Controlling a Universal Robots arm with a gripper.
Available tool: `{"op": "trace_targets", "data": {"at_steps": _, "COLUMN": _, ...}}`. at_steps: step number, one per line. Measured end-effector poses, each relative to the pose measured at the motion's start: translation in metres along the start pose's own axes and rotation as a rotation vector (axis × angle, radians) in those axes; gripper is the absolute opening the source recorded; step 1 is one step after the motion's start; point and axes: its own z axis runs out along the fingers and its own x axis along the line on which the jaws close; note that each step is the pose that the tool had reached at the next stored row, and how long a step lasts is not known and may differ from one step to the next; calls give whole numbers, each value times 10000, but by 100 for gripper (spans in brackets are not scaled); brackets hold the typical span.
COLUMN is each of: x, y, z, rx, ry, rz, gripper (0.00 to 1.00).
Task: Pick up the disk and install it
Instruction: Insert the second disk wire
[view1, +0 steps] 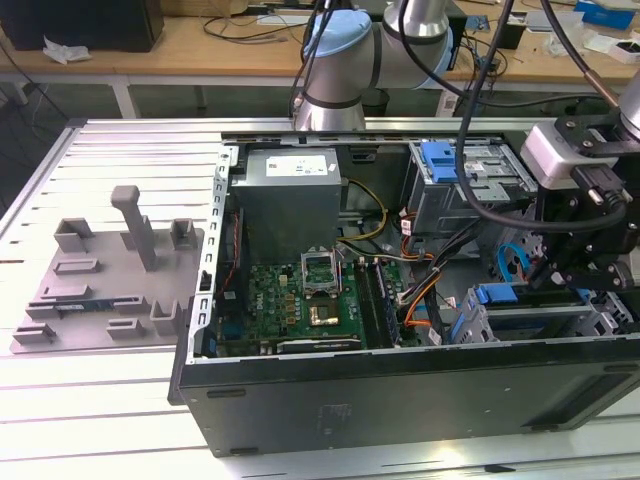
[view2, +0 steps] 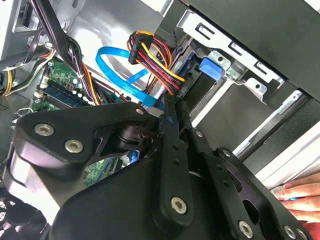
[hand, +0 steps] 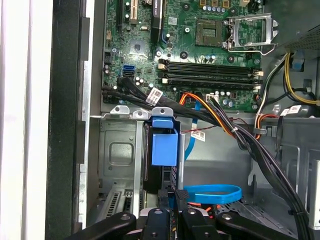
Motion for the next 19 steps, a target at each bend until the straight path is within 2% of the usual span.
{"op": "trace_targets", "data": {"at_steps": 19, "x": 2, "y": 3, "z": 6, "rx": 5, "ry": 1, "rz": 0, "gripper": 16}}
